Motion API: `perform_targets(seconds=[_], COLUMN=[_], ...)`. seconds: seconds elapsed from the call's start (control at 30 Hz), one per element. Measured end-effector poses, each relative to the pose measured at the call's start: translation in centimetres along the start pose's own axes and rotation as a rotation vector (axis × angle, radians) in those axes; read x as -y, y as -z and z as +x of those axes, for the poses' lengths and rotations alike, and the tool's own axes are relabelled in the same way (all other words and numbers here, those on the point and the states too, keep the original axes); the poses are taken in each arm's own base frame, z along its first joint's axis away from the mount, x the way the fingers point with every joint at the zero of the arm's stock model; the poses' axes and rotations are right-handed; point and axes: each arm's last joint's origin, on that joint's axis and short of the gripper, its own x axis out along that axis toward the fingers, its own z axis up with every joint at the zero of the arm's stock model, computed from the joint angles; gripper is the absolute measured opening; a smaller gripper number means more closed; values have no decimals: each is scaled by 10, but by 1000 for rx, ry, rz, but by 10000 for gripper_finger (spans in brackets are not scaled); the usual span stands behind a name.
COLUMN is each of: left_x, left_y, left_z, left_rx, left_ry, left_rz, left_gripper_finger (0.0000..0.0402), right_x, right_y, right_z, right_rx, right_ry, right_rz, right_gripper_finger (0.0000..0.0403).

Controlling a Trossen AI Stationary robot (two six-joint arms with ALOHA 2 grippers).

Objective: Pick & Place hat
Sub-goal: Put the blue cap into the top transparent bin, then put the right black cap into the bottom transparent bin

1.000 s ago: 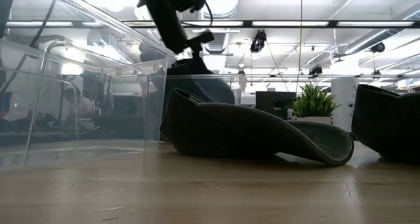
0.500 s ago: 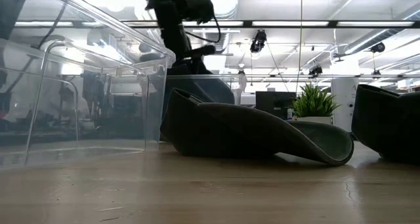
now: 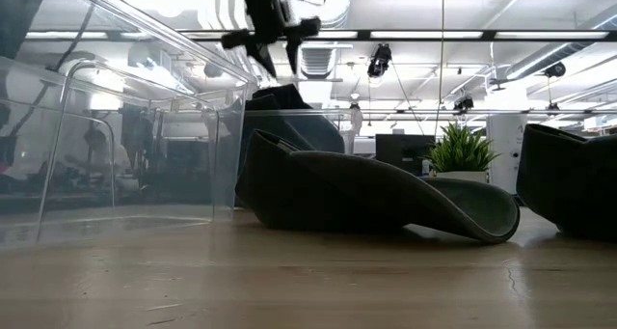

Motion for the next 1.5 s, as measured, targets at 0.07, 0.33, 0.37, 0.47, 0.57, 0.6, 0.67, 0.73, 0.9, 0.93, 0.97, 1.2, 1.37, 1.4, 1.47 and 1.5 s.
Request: perform_targets(seconds=[0.07,0.33,0.37,0.47,0.57,0.6,0.67,0.73,0.9,0.93,0.97,1.2,1.37,1.4,1.47,1.5], left_x=[1,11,11,14,16,16,16,14,-4,-9,-15,-40,-51,-55,-63,-67], left_y=[4,30,33,42,47,47,41,27,-14,-16,-16,20,59,67,84,93], left_z=[13,54,57,64,69,69,64,49,-12,-23,-32,-106,-159,-168,-184,-191], left_rx=[-31,-168,-183,-220,-230,-230,-217,-182,-89,-106,-134,-194,-65,-45,-13,-2], left_ry=[-14,-51,-60,-79,-92,-93,-80,-45,69,91,107,225,374,415,487,517], left_rz=[14,81,89,115,115,115,103,83,81,86,87,91,97,102,112,114], left_gripper_finger=[200,200,200,200,200,200,200,200,200,200,200,200,200,200,200,200], right_x=[0,0,0,0,0,0,0,0,0,0,0,-1,-3,-3,-4,-5], right_y=[0,0,0,0,0,0,0,0,0,0,0,1,2,2,3,4], right_z=[0,0,0,0,0,0,0,0,0,0,0,0,0,0,0,0], right_rx=[0,0,0,0,-1,-1,-1,-1,-2,-2,-2,-19,-57,-65,-85,-97], right_ry=[0,0,0,0,0,0,0,0,1,1,1,-32,-103,-119,-155,-172], right_rz=[0,0,0,-1,-8,-10,-11,-13,-19,-19,-21,-22,-21,-22,-27,-28], right_gripper_finger=[73,72,72,72,73,73,73,73,73,73,73,73,72,72,72,72])
